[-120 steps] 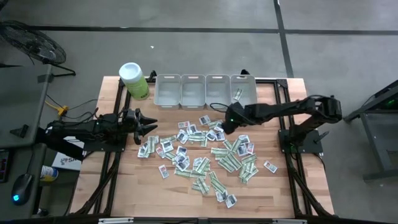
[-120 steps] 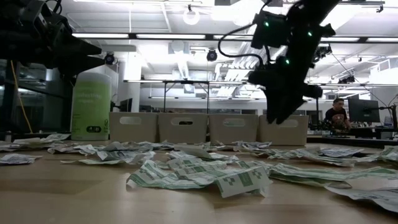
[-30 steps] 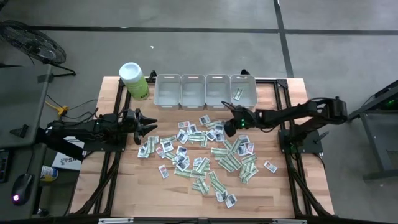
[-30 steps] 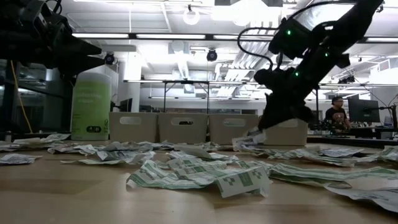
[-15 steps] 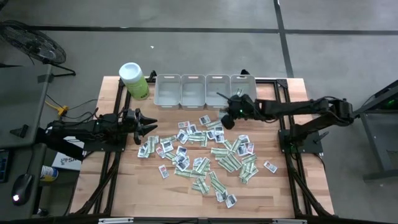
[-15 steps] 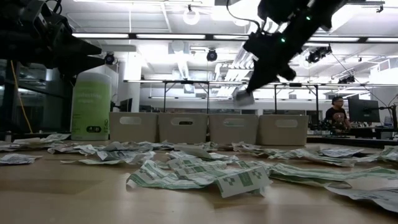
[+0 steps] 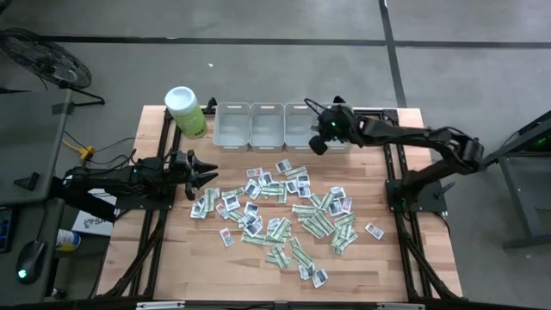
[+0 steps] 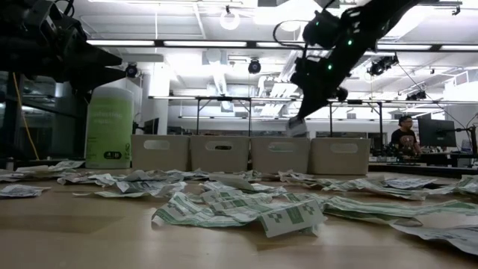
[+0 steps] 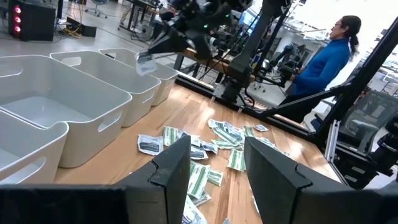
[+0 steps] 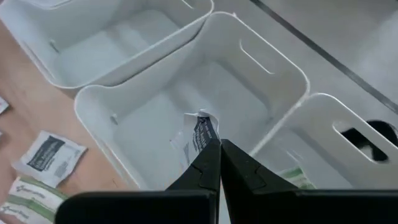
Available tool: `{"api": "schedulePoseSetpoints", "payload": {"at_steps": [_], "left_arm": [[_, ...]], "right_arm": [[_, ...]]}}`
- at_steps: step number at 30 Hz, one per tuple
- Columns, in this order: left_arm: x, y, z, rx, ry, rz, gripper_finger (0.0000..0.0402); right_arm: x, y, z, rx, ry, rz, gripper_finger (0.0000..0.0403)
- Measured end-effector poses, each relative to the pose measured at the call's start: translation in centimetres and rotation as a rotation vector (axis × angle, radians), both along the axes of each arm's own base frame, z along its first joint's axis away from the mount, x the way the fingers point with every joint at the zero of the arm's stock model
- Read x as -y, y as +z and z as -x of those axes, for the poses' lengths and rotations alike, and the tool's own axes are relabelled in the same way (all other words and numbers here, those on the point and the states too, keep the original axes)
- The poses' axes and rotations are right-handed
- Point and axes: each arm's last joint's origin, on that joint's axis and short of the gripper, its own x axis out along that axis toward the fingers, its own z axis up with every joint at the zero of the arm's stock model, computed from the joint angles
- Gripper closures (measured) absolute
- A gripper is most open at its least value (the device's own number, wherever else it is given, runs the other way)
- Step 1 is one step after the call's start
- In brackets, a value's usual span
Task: Pick & Place First Aid Supplies
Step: Put the towelette pack into the middle right gray bin
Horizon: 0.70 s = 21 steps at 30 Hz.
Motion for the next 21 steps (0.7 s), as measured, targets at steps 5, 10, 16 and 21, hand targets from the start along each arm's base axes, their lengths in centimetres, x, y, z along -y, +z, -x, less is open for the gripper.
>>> {"api": "schedulePoseSetpoints", "payload": {"at_steps": [5, 10, 16, 21], "left_arm": [[0.0, 0.0, 0.0, 0.0, 0.0, 0.0, 0.0252], [0.0, 0.0, 0.0, 0.0, 0.0, 0.0, 0.0252], [0.0, 0.0, 0.0, 0.0, 0.0, 0.0, 0.0252], [0.0, 0.0, 0.0, 0.0, 0.0, 0.0, 0.0252]], "right_arm": [[1.5, -0.9, -0.4, 0.025, 0.095, -0.023, 0.0403], [2.3, -1.7, -0.3, 0.036, 0.193, -0.095, 0.0403], [2.9, -2.0, -0.2, 0.045, 0.198, -0.103, 0.0401], [2.9, -2.0, -0.1, 0.037, 0.177, -0.092, 0.0382]]}}
